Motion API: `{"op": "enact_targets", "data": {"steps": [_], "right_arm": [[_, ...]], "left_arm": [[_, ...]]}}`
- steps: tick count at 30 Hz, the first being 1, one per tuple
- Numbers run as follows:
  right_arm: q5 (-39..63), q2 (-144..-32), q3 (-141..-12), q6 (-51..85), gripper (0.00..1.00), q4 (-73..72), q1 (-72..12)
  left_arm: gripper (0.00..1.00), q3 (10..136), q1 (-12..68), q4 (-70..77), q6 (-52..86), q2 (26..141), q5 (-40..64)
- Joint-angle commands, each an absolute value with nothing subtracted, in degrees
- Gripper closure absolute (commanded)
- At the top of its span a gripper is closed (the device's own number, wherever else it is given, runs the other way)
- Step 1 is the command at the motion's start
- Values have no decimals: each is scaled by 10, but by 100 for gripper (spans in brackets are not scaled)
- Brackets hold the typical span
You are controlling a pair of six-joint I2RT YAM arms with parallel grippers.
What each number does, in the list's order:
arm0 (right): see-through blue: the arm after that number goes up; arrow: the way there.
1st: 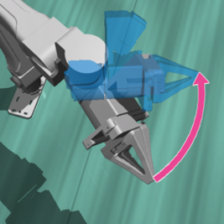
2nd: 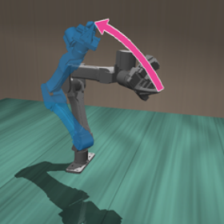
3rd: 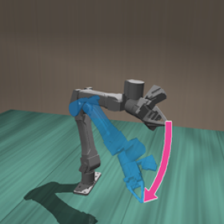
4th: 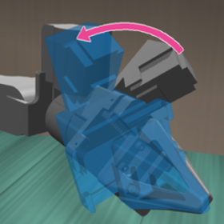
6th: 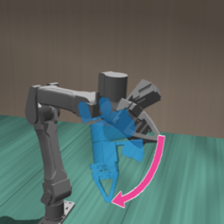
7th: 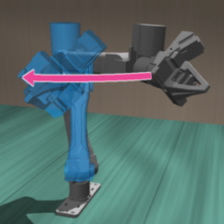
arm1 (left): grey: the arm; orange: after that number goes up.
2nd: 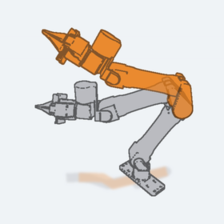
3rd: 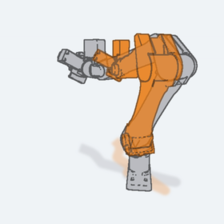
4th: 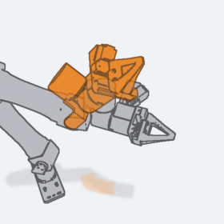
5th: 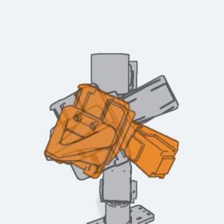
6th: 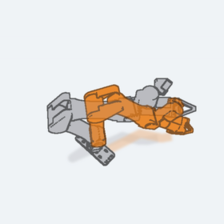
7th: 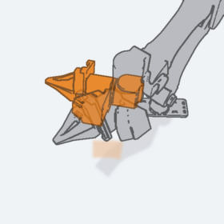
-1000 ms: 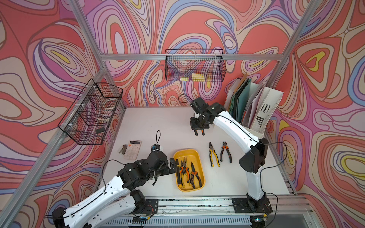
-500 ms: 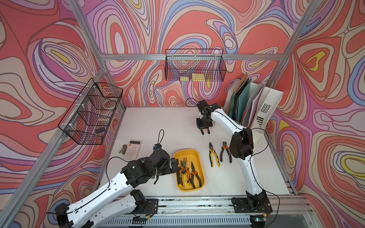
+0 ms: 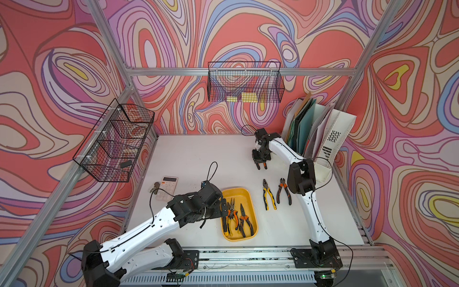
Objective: Take the pliers out of the storage box
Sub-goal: Place the pliers at the center of the board, then pick up the pliers from the storage box.
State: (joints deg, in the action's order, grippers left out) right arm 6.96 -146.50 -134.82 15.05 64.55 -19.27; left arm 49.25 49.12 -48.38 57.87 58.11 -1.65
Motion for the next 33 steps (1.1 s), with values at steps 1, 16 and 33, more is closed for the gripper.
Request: {"op": "enact_targets", "data": {"steps": [1,16,33], "right_arm": [[77,-1477,-1355,152,81,616,-195],[17,-1355,-1302,184,40,661,-194],[81,-965,-878,275,45,550,-265]], "left_arm": [[0,517,489,-479,571,592,-3],[0,548,489,-503,562,639,20],[4,559,503,-459,569,723,78]]}}
